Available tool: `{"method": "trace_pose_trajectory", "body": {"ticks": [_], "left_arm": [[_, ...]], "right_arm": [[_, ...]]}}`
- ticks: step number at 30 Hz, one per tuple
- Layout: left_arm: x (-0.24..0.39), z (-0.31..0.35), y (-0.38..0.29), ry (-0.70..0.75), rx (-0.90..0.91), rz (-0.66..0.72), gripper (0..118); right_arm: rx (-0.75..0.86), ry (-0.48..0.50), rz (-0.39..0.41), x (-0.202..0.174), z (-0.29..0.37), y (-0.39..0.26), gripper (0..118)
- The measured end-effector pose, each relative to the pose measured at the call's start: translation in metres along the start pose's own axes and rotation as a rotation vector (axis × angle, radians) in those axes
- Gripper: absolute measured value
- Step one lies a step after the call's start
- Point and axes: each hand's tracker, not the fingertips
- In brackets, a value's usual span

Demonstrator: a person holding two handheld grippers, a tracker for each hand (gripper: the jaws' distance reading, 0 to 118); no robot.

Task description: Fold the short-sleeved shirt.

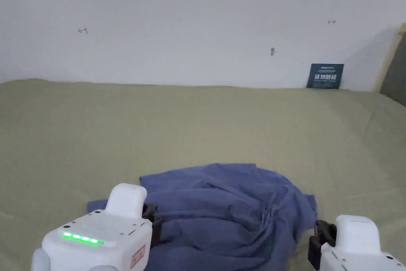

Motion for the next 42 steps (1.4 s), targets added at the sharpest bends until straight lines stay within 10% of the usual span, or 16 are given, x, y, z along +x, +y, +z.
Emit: {"method": "trace_pose_trajectory", "body": {"ticks": [13, 25, 27, 29, 30, 39, 41, 42], "left_arm": [[-0.089, 0.058, -0.033, 0.115, -0.023, 0.152, 0], [-0.146, -0.158, 0.018, 0.12, -0.3, 0.191, 0], [-0.152, -0.191, 0.019, 0.15, -0.355, 0.178, 31], [-0.153, -0.212, 0.018, 0.156, -0.404, 0.147, 115], [-0.152, -0.22, 0.015, 0.18, -0.387, 0.152, 118], [-0.125, -0.216, 0.011, 0.167, -0.447, 0.052, 55], [-0.12, -0.214, 0.017, 0.159, -0.426, 0.031, 0], [-0.119, -0.215, 0.019, 0.164, -0.438, 0.028, 1]], "right_arm": [[0.0, 0.072, 0.042, -0.043, 0.012, -0.006, 0], [-0.069, 0.073, 0.083, -0.049, -0.05, -0.006, 0], [-0.092, 0.071, 0.1, -0.048, -0.061, -0.013, 0], [-0.109, 0.072, 0.11, -0.046, -0.069, -0.018, 0], [-0.12, 0.069, 0.116, -0.045, -0.073, -0.021, 0], [-0.171, 0.025, 0.098, -0.022, -0.097, -0.023, 0], [-0.181, 0.001, 0.085, -0.008, -0.106, -0.013, 0], [-0.182, -0.022, 0.082, 0.0, -0.112, -0.006, 0]]}}
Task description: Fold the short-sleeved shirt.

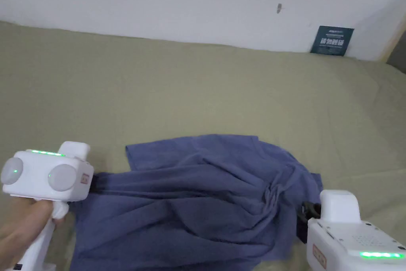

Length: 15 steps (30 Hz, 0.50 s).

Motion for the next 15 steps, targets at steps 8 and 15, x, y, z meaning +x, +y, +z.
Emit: {"method": "trace_pose_trajectory", "body": {"ticks": [8, 15], "left_arm": [[-0.011, 0.0, -0.008, -0.086, -0.022, 0.107, 1], [-0.014, -0.009, -0.009, -0.086, -0.021, 0.087, 1]], "right_arm": [[-0.164, -0.041, -0.048, 0.071, -0.095, 0.072, 0], [-0.377, -0.027, -0.044, 0.075, -0.171, 0.067, 115]]}}
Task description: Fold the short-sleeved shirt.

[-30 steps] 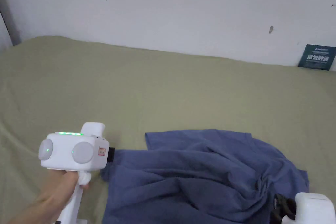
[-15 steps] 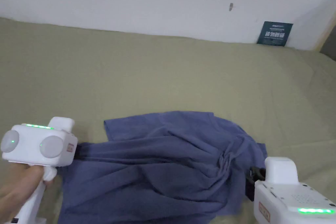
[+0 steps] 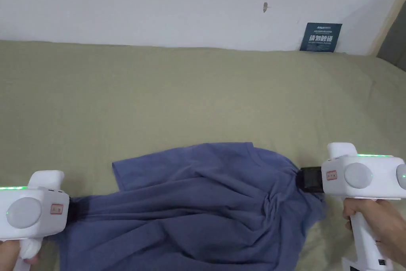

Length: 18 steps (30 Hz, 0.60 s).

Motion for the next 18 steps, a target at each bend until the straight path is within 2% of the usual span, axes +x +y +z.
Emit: {"method": "trace_pose_trajectory", "body": {"ticks": [1, 3, 5, 6, 7, 8, 9, 10, 12, 14, 18], "left_arm": [[-0.002, 0.0, 0.0, -0.007, 0.001, 0.01, 1], [-0.004, -0.002, -0.002, -0.017, 0.007, 0.028, 1], [-0.003, -0.003, -0.003, -0.016, 0.012, 0.027, 1], [-0.004, -0.006, -0.004, -0.012, 0.015, 0.022, 1], [-0.004, -0.006, -0.004, -0.007, 0.018, 0.018, 1], [-0.003, -0.006, -0.003, -0.002, 0.02, 0.016, 1], [-0.002, -0.005, -0.002, 0.004, 0.021, 0.014, 1], [-0.003, -0.006, -0.002, 0.009, 0.02, 0.01, 1], [-0.007, 0.005, 0.003, 0.007, 0.025, 0.01, 1], [-0.013, 0.03, 0.004, -0.009, 0.06, 0.029, 1], [-0.025, 0.109, 0.01, 0.032, 0.173, 0.016, 1]], "right_arm": [[-0.035, -0.089, 0.023, -0.003, -0.001, -0.007, 106], [-0.034, -0.086, 0.096, -0.017, -0.005, -0.013, 103], [0.031, -0.091, 0.058, -0.013, -0.019, -0.026, 102], [0.015, -0.064, 0.015, -0.009, -0.019, -0.026, 96], [0.004, -0.038, -0.015, -0.006, -0.016, -0.027, 85], [-0.002, 0.007, -0.028, -0.003, -0.013, -0.029, 61], [0.006, 0.031, -0.029, -0.002, -0.004, -0.019, 9], [0.015, -0.001, -0.01, -0.003, 0.005, -0.018, 1], [0.089, -0.032, 0.008, -0.003, 0.024, -0.024, 1], [0.121, 0.05, -0.05, 0.008, 0.052, -0.02, 1], [0.25, 0.029, -0.021, 0.022, 0.125, -0.017, 1]]}}
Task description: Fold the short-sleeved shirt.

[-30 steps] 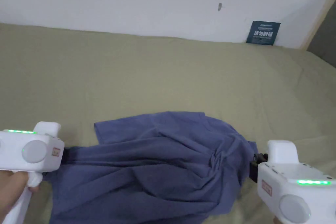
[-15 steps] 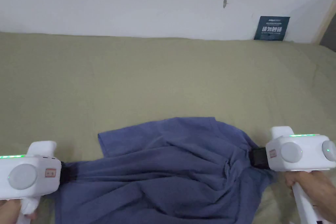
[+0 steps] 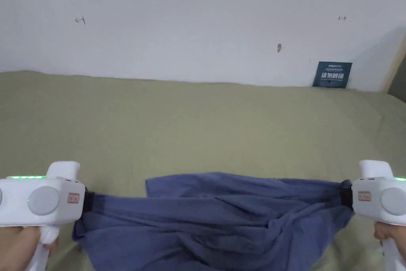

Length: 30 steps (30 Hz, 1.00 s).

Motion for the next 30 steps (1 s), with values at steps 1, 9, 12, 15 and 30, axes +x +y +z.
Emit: {"method": "trace_pose_trajectory", "body": {"ticks": [1, 9, 12, 15, 30], "left_arm": [[-0.005, 0.018, 0.005, 0.026, 0.029, -0.015, 1], [-0.046, 0.17, 0.05, 0.094, 0.245, 0.046, 1], [-0.041, 0.201, 0.065, 0.129, 0.314, 0.02, 1], [-0.032, 0.221, 0.089, 0.164, 0.328, 0.021, 1], [0.014, 0.165, 0.264, 0.309, 0.446, 0.045, 1]], "right_arm": [[0.026, 0.001, 0.007, 0.002, 0.015, 0.004, 1], [0.229, 0.017, 0.025, -0.001, 0.145, 0.052, 1], [0.278, 0.016, 0.031, -0.003, 0.165, 0.074, 1], [0.321, -0.02, 0.043, -0.008, 0.179, 0.101, 1], [0.4, -0.125, 0.03, -0.02, 0.117, 0.264, 1]]}}
